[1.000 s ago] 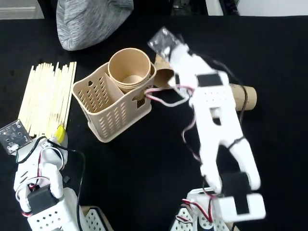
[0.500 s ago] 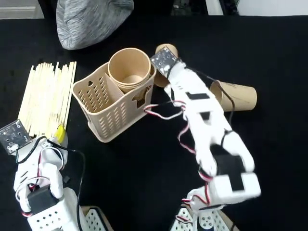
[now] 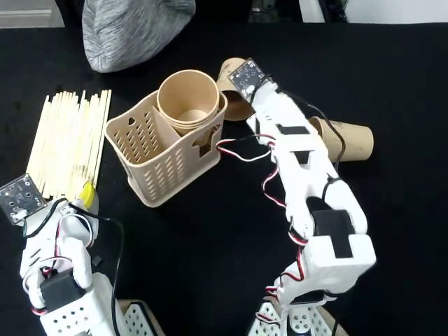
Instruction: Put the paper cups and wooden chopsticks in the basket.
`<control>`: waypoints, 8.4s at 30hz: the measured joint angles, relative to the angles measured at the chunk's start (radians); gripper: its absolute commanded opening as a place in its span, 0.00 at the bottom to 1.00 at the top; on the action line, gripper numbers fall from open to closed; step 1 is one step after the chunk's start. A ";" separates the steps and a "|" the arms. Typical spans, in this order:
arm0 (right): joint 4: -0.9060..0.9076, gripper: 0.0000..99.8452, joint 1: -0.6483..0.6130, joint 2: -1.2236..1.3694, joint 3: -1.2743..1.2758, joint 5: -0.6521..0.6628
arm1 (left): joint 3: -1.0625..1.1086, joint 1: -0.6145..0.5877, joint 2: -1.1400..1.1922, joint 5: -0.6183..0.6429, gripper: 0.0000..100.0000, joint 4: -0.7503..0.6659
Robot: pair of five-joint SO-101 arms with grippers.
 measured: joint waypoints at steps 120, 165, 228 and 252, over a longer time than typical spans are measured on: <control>1.168 0.26 0.157 -0.120 -0.744 0.012 | 0.029 0.000 0.000 0.000 0.28 -0.028; 0.249 0.27 0.341 -0.321 0.149 0.183 | 0.029 0.000 0.000 0.000 0.28 -0.028; 1.154 0.02 -0.345 -0.267 -0.944 -0.566 | 0.029 0.000 0.000 0.000 0.28 -0.028; 1.232 0.01 -0.385 -0.236 -1.069 -0.347 | 0.029 0.000 0.000 0.000 0.28 -0.028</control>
